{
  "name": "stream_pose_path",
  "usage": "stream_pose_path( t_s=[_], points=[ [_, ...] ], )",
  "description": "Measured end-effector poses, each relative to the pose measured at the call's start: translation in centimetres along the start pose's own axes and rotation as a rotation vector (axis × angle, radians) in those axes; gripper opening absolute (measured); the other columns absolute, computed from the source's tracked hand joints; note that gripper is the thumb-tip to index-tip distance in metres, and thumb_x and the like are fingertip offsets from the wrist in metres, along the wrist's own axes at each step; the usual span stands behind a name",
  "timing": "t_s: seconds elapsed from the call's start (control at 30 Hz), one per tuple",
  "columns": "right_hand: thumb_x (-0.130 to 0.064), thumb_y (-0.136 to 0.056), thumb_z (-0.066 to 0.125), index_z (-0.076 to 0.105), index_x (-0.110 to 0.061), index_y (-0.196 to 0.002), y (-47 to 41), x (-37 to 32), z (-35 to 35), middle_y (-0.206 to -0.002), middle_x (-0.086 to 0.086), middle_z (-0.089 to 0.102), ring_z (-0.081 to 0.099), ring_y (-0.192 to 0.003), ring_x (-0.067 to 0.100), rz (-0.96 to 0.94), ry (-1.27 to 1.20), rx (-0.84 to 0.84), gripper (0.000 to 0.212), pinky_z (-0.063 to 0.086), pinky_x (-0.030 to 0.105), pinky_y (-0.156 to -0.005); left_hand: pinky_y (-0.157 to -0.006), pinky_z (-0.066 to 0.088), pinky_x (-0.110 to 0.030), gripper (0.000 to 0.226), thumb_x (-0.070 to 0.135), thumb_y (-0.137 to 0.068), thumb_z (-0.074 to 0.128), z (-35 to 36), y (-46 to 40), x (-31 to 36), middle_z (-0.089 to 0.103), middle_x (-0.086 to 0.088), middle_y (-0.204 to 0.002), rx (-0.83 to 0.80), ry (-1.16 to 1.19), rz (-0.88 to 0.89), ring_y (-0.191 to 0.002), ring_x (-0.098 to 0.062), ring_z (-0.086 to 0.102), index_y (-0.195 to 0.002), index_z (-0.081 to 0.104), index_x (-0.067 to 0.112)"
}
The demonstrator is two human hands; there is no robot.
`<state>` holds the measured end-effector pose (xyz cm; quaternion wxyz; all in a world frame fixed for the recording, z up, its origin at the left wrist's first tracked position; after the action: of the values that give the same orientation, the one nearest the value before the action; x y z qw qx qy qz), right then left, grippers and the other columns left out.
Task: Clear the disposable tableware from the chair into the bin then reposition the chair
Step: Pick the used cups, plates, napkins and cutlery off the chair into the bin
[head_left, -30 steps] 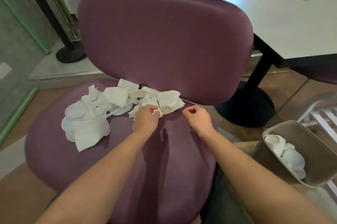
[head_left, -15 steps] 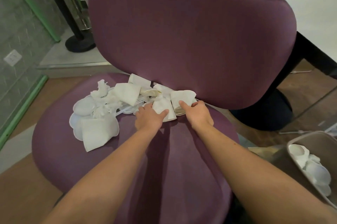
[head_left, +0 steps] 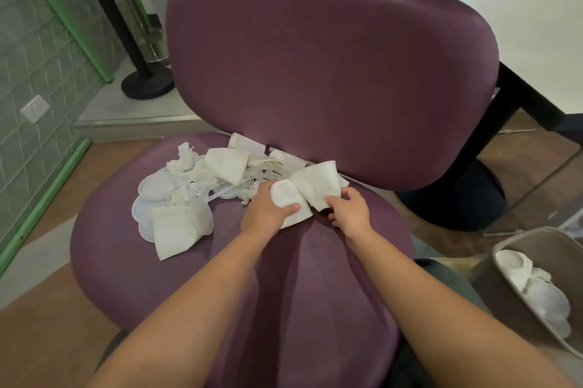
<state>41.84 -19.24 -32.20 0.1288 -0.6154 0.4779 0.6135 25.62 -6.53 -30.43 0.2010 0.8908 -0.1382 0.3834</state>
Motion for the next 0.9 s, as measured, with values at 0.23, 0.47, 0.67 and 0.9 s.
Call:
stream_pose_path(
  t_s=[0.23,0.47,0.67,0.9],
  points=[
    [-0.03,-0.085,0.07,0.066,-0.025,-0.074,2.8,-0.8,-5.0,-0.077,-0.005,0.068,0.061,-0.076,0.016,-0.092,-0.129,0.099,0.013,0.051,0.038,-0.081,-0.078,0.038,-0.029,0.048,0.044,-0.088,0.065,-0.5,2.8,2.7,0.056,0.005,-0.111,0.043,0.171,0.035,-0.096,-0.015,0.052,-0.124,0.047,0.018],
    [-0.025,-0.087,0.068,0.068,-0.01,-0.087,5.3,1.4,-12.3,-0.088,0.009,0.071,0.066,-0.084,0.029,-0.03,-0.335,0.227,0.014,0.053,0.04,-0.08,-0.076,0.036,-0.022,0.044,0.026,-0.083,0.074,4.1,6.1,8.8,0.052,0.004,-0.103,-0.131,0.213,0.177,-0.093,-0.012,0.052,-0.111,0.041,0.021],
    [-0.02,-0.09,0.062,0.061,-0.009,-0.115,6.8,2.9,-20.2,-0.112,0.01,0.065,0.063,-0.1,0.027,-0.035,-0.382,0.348,0.028,0.05,0.026,-0.071,-0.085,0.04,-0.026,0.069,0.017,-0.085,0.071,10.6,9.2,14.3,0.051,-0.001,-0.124,-0.267,0.243,0.261,-0.103,-0.014,0.052,-0.14,0.029,0.021],
    [-0.022,-0.089,0.065,0.059,-0.009,-0.116,8.1,6.5,-30.0,-0.111,0.01,0.066,0.061,-0.093,0.022,0.009,-0.363,0.495,0.031,0.05,0.036,-0.084,-0.086,0.037,-0.023,0.058,0.018,-0.092,0.062,20.3,13.1,19.3,0.043,-0.004,-0.145,-0.454,0.077,0.397,-0.13,-0.019,0.044,-0.143,0.035,0.024]
  ],
)
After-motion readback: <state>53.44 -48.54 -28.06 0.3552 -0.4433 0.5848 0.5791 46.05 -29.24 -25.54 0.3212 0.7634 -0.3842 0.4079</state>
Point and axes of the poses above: each hand's wrist, its own y-axis away from the middle knuckle, its own z-axis out of the palm, x = y × z, the point moved 8 cm from there along -y, towards the middle knuckle
